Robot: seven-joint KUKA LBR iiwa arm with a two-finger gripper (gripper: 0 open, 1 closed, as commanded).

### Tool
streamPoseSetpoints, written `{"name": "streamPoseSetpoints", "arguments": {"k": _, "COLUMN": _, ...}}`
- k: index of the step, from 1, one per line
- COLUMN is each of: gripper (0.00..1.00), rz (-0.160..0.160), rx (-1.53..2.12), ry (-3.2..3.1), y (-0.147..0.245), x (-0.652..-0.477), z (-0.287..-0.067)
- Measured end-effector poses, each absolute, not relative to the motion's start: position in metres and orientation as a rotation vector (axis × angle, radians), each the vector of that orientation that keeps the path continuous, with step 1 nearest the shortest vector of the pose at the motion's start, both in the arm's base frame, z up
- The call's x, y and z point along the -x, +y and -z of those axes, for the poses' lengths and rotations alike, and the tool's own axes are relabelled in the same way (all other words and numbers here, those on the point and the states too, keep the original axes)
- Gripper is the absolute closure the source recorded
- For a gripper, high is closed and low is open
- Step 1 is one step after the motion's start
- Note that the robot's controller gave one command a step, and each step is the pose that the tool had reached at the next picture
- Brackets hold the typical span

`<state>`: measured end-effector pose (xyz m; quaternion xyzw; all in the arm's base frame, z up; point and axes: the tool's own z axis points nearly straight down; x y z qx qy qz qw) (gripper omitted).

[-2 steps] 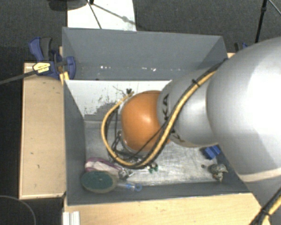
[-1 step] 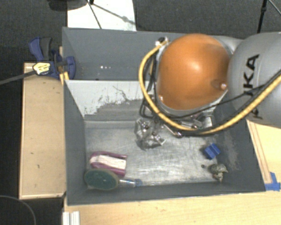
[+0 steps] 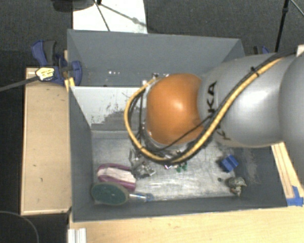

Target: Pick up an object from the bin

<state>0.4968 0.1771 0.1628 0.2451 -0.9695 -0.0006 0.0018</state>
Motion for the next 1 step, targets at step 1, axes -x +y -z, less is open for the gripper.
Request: {"name": "streamPoseSetpoints", "arguments": {"k": 1, "gripper": 0.00, "rz": 0.002, "rx": -0.769, "ry": -3.049, "y": 0.1770, "x": -0.4983, "z": -0.1659}}
